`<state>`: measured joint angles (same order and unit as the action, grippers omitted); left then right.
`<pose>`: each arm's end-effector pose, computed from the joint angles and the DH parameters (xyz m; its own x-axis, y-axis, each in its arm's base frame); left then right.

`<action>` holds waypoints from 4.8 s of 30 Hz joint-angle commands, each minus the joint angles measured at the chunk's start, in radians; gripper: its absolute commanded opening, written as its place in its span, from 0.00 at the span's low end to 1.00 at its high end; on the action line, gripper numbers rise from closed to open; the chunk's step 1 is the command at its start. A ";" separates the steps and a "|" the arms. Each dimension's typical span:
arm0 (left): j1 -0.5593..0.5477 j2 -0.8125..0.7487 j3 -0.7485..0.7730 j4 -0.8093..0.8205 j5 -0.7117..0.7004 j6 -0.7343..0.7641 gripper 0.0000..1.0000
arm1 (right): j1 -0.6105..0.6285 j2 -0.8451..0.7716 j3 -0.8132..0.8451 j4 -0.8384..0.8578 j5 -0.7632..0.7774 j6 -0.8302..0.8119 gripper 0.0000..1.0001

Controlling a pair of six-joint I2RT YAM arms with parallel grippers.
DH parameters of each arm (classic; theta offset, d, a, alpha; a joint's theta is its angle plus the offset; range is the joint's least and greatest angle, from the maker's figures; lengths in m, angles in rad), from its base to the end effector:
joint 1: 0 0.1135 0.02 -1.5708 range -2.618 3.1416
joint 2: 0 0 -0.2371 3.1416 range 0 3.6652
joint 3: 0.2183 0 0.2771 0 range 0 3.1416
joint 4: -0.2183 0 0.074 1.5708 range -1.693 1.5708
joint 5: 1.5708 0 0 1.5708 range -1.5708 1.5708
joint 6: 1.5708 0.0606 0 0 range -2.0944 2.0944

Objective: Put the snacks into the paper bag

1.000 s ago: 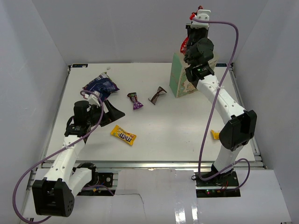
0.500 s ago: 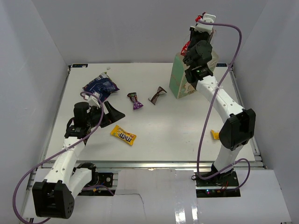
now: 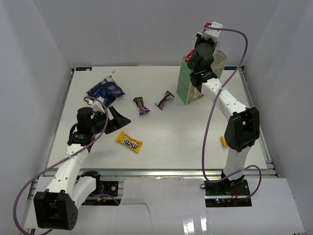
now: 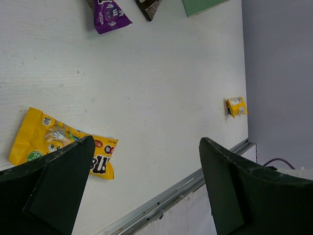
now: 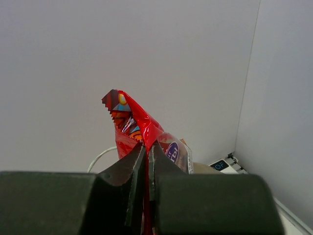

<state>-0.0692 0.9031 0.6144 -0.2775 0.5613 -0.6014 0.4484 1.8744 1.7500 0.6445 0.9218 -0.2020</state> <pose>0.2525 -0.0498 0.2130 -0.7279 -0.4297 -0.5343 0.1150 0.6917 -0.7129 0.4379 0.1571 0.4207 0.3663 0.0417 -0.9296 0.4435 0.8704 0.2138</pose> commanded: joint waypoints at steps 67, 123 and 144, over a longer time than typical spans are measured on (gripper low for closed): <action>-0.257 0.546 0.177 -0.378 -0.592 -0.739 0.79 | -0.307 -0.672 -0.689 -1.562 -1.598 -0.614 0.95; -0.589 1.435 1.776 0.465 -0.459 -0.285 0.25 | -0.666 -0.977 -0.862 -1.407 -1.743 -0.455 0.80; -0.587 1.248 1.678 0.459 -0.393 -0.006 0.89 | -0.669 -0.722 -0.690 -1.776 -1.503 -0.985 0.97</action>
<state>-0.6586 2.3512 2.2932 0.1535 0.1276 -0.7387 -0.2161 1.1557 1.0416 -1.0412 -0.6228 -0.9844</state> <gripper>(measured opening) 0.887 0.966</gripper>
